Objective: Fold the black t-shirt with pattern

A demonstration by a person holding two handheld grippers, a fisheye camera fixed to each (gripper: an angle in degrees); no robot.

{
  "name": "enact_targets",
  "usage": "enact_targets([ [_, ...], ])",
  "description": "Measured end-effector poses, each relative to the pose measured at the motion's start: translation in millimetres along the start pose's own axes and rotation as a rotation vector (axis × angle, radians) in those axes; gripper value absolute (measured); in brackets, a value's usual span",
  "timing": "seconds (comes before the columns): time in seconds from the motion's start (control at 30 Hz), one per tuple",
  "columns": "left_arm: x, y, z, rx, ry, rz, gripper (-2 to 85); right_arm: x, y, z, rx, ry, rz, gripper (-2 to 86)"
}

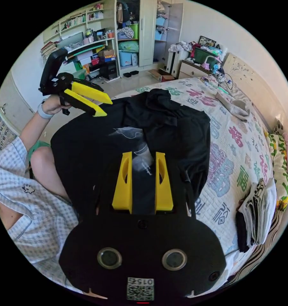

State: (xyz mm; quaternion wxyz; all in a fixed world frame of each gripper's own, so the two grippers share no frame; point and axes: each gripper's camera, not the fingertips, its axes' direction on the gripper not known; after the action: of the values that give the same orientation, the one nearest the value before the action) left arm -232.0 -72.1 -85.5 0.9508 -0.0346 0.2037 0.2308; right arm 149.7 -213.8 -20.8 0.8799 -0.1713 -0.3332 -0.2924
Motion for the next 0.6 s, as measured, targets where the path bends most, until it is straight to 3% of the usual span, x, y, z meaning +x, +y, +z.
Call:
enact_targets([
  [0.1, -17, -42, 65, -0.185, -0.046, 0.008, 9.4, 20, -33, 39, -0.143, -0.003, -0.004, 11.4],
  [0.17, -31, -52, 77, -0.210, 0.013, 0.000, 8.0, 30, -39, 41, -0.137, -0.037, -0.035, 9.7],
  [0.23, -50, -55, 60, -0.148, 0.007, -0.048, 3.2, 48, -41, 31, -0.096, 0.013, 0.005, 2.8],
  [0.33, -94, -46, 16, -0.018, 0.035, -0.138, 1.6, 97, -30, -4, 0.029, -0.011, 0.130, 1.7],
  [0.47, -188, 14, -59, 0.226, 0.023, -0.414, 0.7, 195, 31, -57, 0.257, 0.028, 0.507, 1.3],
  [0.6, -280, 109, -85, 0.355, 0.038, -0.765, 0.7, 269, 98, -49, 0.277, -0.024, 0.814, 2.4],
])
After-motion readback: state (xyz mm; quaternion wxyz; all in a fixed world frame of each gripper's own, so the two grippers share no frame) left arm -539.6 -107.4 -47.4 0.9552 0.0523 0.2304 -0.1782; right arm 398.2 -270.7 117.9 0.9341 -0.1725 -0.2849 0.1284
